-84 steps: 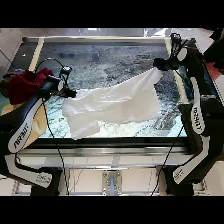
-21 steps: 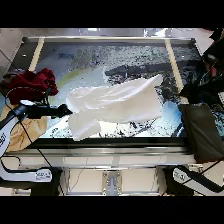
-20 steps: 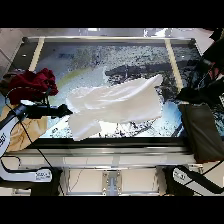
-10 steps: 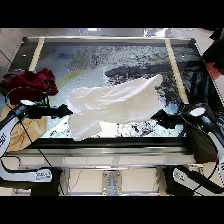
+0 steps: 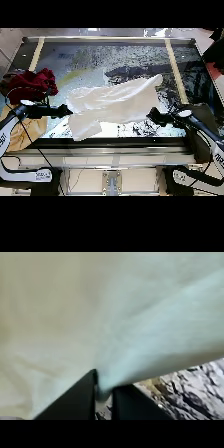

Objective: Fold the shirts.

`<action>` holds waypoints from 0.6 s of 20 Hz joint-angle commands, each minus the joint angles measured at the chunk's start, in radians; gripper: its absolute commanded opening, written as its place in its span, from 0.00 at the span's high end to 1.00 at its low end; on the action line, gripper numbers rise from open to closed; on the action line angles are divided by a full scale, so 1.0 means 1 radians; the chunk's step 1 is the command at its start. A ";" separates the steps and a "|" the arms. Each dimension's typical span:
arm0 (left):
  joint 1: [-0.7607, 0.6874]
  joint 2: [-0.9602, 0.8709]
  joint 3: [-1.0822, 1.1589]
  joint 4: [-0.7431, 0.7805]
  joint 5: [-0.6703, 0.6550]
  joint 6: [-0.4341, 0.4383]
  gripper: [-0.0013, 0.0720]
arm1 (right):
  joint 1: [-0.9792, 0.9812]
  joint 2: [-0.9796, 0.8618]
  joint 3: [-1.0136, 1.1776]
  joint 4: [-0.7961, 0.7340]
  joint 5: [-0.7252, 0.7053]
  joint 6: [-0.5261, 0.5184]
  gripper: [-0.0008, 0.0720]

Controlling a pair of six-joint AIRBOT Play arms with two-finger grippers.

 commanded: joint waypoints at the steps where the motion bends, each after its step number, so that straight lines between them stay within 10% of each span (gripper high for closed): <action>1: 0.000 0.012 0.002 0.000 -0.005 0.000 0.97 | 0.008 -0.002 0.008 0.042 -0.010 -0.034 0.97; 6: 0.062 0.278 0.107 -0.010 -0.183 -0.024 0.97 | 0.006 0.218 0.209 -0.049 0.239 -0.127 0.98; 12: 0.334 0.834 0.280 -0.113 -0.146 -0.070 0.97 | 0.006 0.681 0.609 -0.351 0.431 0.059 0.98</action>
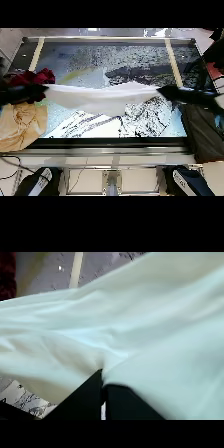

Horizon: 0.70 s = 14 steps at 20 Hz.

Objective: Fold the shirts.

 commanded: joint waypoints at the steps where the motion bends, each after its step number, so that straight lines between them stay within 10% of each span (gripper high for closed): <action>1: 0.184 0.302 0.120 -0.042 0.069 -0.039 0.97 | 0.001 0.238 0.238 -0.172 0.048 0.100 0.98; 10: 0.302 0.241 0.409 -0.042 -0.011 -0.174 0.97 | 0.001 0.089 0.557 -0.345 0.067 0.100 0.98; 14: 0.064 -0.024 0.406 0.040 -0.117 -0.177 0.97 | 0.001 -0.217 0.557 -0.304 0.072 0.098 0.98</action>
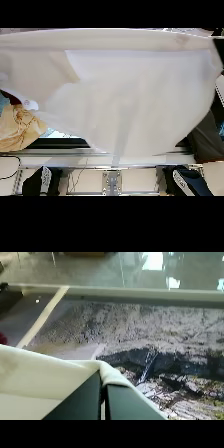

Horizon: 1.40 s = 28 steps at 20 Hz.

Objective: Fold the shirts.

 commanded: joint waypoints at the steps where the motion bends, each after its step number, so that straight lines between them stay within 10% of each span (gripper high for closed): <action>1: -0.245 -0.230 0.011 0.152 -0.059 -0.020 0.97 | 0.001 -0.257 0.013 0.023 0.008 -0.010 0.98; 6: -0.591 -0.654 0.012 0.650 0.264 -0.160 0.97 | 0.006 -0.653 0.013 0.034 -0.069 -0.010 0.98; 13: -0.617 -0.954 0.013 0.515 0.692 -0.259 0.97 | 0.006 -0.923 0.013 0.265 -0.449 -0.010 0.97; 14: -0.617 -0.952 0.013 0.478 0.696 -0.259 0.88 | 0.006 -0.919 0.014 0.291 -0.487 -0.010 0.90; 16: -0.613 -0.925 0.014 0.452 0.685 -0.259 0.13 | 0.005 -0.904 0.034 0.322 -0.483 -0.009 0.28; 17: -0.606 -0.897 0.014 0.452 0.663 -0.259 0.07 | -0.002 -0.893 0.061 0.320 -0.430 -0.010 0.27; 24: -0.386 -0.536 -0.028 0.705 0.180 -0.259 0.07 | -0.163 -0.653 0.173 -0.130 0.178 -0.010 0.33; 28: -0.227 -0.260 -0.398 0.684 0.163 -0.260 0.10 | -0.295 -0.515 0.107 -0.175 0.321 -0.034 0.33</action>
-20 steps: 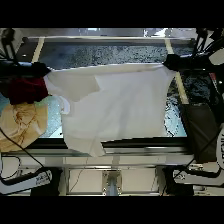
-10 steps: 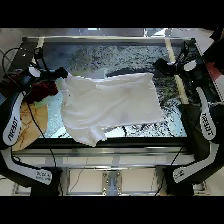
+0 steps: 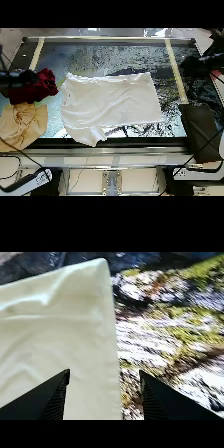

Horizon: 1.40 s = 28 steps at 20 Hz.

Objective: Fold the shirts.

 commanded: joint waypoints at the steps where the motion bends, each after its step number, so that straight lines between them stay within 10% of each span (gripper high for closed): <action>1: 0.129 0.244 -0.346 0.019 -0.074 -0.002 0.10 | -0.102 0.125 -0.084 -0.064 0.151 -0.018 0.33; 11: 0.169 0.169 -0.816 -0.585 -0.034 0.152 0.10 | -0.050 0.203 -0.419 0.065 0.067 -0.064 0.32; 16: 0.168 -0.038 -0.814 -0.743 -0.021 0.326 0.10 | -0.006 0.203 -0.419 0.090 0.061 -0.071 0.32; 25: 0.071 -0.074 -0.814 -0.805 0.059 0.374 0.18 | -0.002 0.203 -0.419 0.131 0.061 -0.070 0.32; 26: 0.048 -0.074 -0.814 -0.812 0.063 0.374 0.28 | -0.002 0.203 -0.419 0.133 0.061 -0.070 0.32; 28: 0.022 -0.073 -0.814 -0.857 0.061 0.375 0.85 | -0.002 0.203 -0.419 0.130 0.067 -0.070 0.33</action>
